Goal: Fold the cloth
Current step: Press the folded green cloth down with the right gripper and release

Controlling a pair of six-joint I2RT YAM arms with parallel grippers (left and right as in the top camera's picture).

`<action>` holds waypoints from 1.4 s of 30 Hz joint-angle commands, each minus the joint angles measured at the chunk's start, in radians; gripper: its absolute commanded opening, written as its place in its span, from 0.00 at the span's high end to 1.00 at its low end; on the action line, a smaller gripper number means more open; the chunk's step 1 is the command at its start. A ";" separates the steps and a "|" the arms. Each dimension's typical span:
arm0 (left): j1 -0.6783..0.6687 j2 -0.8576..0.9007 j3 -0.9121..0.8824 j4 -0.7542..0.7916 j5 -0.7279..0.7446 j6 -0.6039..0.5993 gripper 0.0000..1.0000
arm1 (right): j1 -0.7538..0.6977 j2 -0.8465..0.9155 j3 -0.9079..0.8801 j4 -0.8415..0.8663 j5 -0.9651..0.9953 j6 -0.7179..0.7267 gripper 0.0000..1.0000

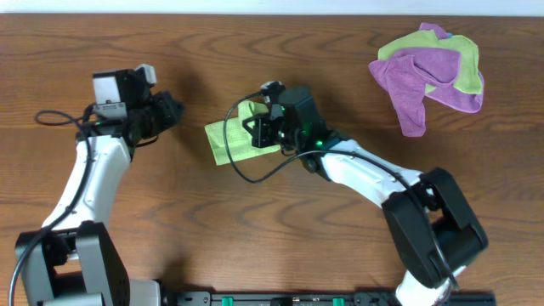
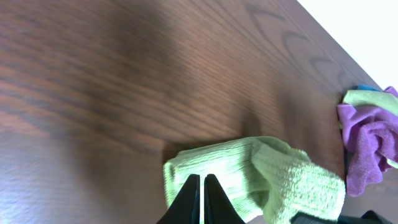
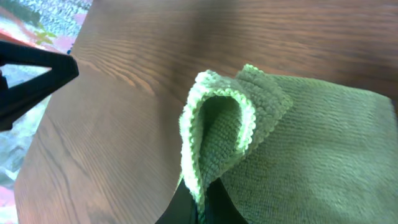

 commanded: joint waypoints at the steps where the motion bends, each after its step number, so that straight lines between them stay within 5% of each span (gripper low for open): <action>1: 0.020 -0.025 0.018 -0.024 -0.006 0.050 0.94 | 0.024 0.049 0.058 0.002 0.013 0.012 0.99; 18: 0.053 -0.045 0.018 -0.068 -0.009 0.077 0.94 | 0.077 0.153 0.129 -0.010 0.018 0.012 0.99; 26: 0.053 -0.045 0.018 -0.068 -0.009 0.077 0.94 | 0.096 0.153 0.129 0.034 0.017 0.012 0.64; 38: 0.054 -0.050 0.018 -0.072 0.002 0.077 0.94 | 0.106 0.119 0.131 0.039 -0.039 -0.006 0.48; 40: 0.058 -0.060 0.018 -0.084 0.002 0.077 0.80 | 0.085 0.085 0.131 0.013 -0.039 -0.039 0.33; 41: 0.064 -0.072 0.018 -0.099 0.003 0.077 0.66 | 0.064 0.051 0.131 -0.023 -0.039 -0.083 0.05; 42: 0.072 -0.086 0.018 -0.117 0.006 0.077 0.52 | 0.050 0.027 0.131 -0.058 -0.039 -0.125 0.01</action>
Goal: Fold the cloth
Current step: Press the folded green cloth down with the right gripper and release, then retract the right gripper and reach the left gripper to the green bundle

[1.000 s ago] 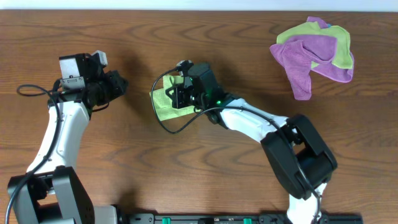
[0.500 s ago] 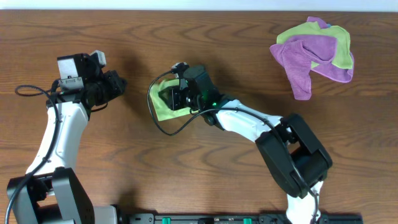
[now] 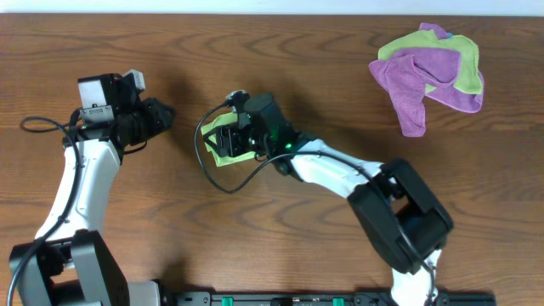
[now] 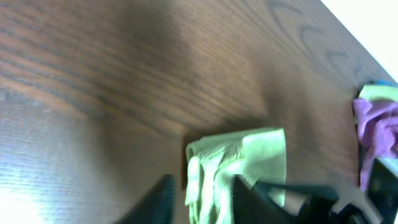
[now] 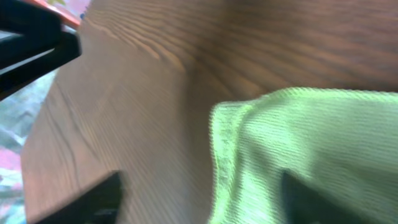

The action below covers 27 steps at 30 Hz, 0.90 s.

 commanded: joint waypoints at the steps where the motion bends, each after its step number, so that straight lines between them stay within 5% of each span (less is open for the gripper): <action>1: 0.033 -0.071 0.018 -0.052 0.017 0.010 0.44 | -0.058 -0.116 0.021 -0.074 -0.011 -0.143 0.01; 9: 0.077 -0.156 0.018 -0.230 0.053 0.018 0.02 | -0.188 -0.334 0.021 -0.472 -0.033 -0.293 0.01; 17: 0.086 -0.155 0.015 -0.399 0.087 0.017 0.05 | -0.259 -0.679 -0.036 -0.856 0.139 -0.472 0.01; 27: 0.086 -0.154 -0.156 -0.333 0.186 -0.035 0.05 | -0.410 -1.190 -0.531 -0.856 0.153 -0.415 0.01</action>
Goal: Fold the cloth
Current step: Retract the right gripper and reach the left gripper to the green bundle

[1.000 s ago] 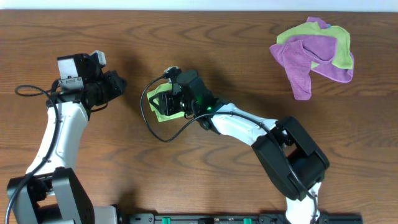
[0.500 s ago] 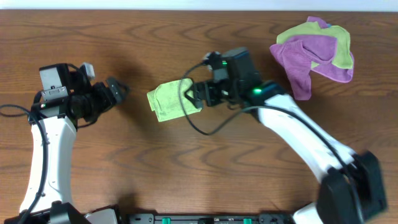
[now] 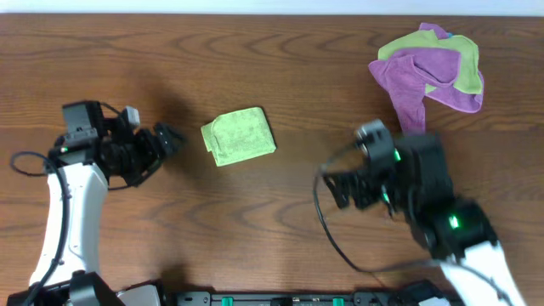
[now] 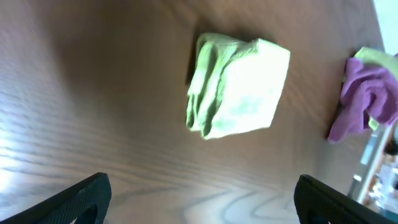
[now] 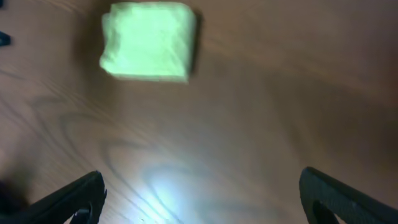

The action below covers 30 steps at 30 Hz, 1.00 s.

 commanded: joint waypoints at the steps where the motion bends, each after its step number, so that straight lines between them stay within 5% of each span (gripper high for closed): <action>1: 0.006 0.000 -0.095 0.041 0.075 -0.034 0.05 | -0.047 -0.157 -0.152 0.004 0.012 0.033 0.01; 10: -0.008 0.000 -0.264 0.278 0.171 -0.209 0.05 | -0.085 -0.515 -0.380 0.011 0.013 0.170 0.01; 30: -0.172 0.199 -0.344 0.805 0.120 -0.533 0.03 | -0.084 -0.519 -0.381 0.003 -0.036 0.181 0.01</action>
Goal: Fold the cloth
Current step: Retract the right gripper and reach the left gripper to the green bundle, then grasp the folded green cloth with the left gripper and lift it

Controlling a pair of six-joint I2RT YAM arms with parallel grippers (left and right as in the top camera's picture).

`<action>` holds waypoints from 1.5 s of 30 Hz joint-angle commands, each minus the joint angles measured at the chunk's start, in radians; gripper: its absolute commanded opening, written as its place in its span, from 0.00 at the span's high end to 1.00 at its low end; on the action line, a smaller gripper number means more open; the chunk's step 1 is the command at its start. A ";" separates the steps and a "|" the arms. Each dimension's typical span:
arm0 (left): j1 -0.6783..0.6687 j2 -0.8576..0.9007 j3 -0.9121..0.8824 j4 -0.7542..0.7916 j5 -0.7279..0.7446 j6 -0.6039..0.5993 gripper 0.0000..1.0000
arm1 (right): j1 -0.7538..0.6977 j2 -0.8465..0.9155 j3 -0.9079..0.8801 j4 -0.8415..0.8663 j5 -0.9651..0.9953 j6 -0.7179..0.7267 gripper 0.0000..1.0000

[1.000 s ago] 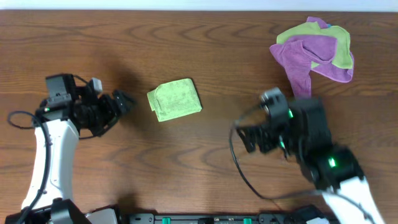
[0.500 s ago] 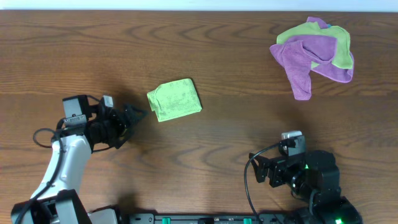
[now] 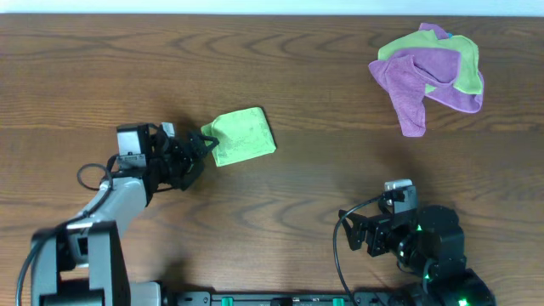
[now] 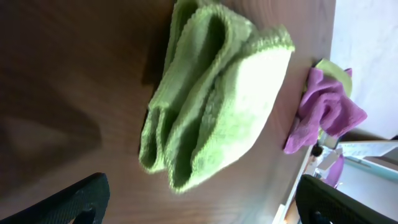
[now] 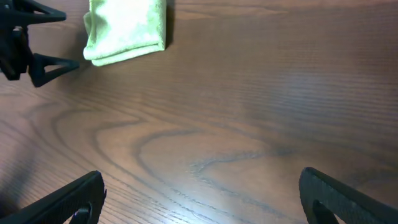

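Note:
The green cloth [image 3: 242,134] lies folded into a small thick square left of the table's middle. In the left wrist view the green cloth [image 4: 211,93] shows its stacked layers edge-on. My left gripper [image 3: 197,149] is open just off the cloth's left edge, with nothing between its fingers, and the left gripper [image 4: 202,205] shows only its two fingertips at the bottom corners. My right gripper [image 3: 355,234] is open and empty near the front right. The right gripper [image 5: 202,202] faces the green cloth [image 5: 126,30] from far off.
A crumpled pile of purple and green cloths [image 3: 429,72] sits at the back right, also seen as the pile [image 4: 323,106] in the left wrist view. The wooden table [image 3: 323,178] runs between the two arms.
My left gripper has moved from well left of the cloth to right beside its left edge, still open. The right arm has drawn back to the front right. The cloth has not moved.
First my right gripper was shut on a raised corner of the green cloth, with the left gripper shut beside it. Then both were open, the right one over the cloth's left edge. Then the cloth lay folded with both grippers apart from it, as it lies now.

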 commanded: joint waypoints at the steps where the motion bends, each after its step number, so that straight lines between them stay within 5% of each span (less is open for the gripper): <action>1: -0.005 0.040 -0.008 0.033 -0.007 -0.059 0.03 | -0.011 -0.006 -0.007 -0.001 -0.010 0.016 0.01; 28: -0.177 0.257 -0.008 0.264 -0.158 -0.163 0.01 | -0.011 -0.006 -0.007 -0.001 -0.010 0.016 0.01; 38: -0.191 0.360 -0.007 0.406 -0.127 -0.161 0.94 | -0.011 -0.006 -0.007 -0.001 -0.010 0.016 0.01; 45: -0.179 0.346 0.101 0.505 -0.023 -0.159 0.94 | -0.011 -0.006 -0.007 -0.001 -0.010 0.016 0.01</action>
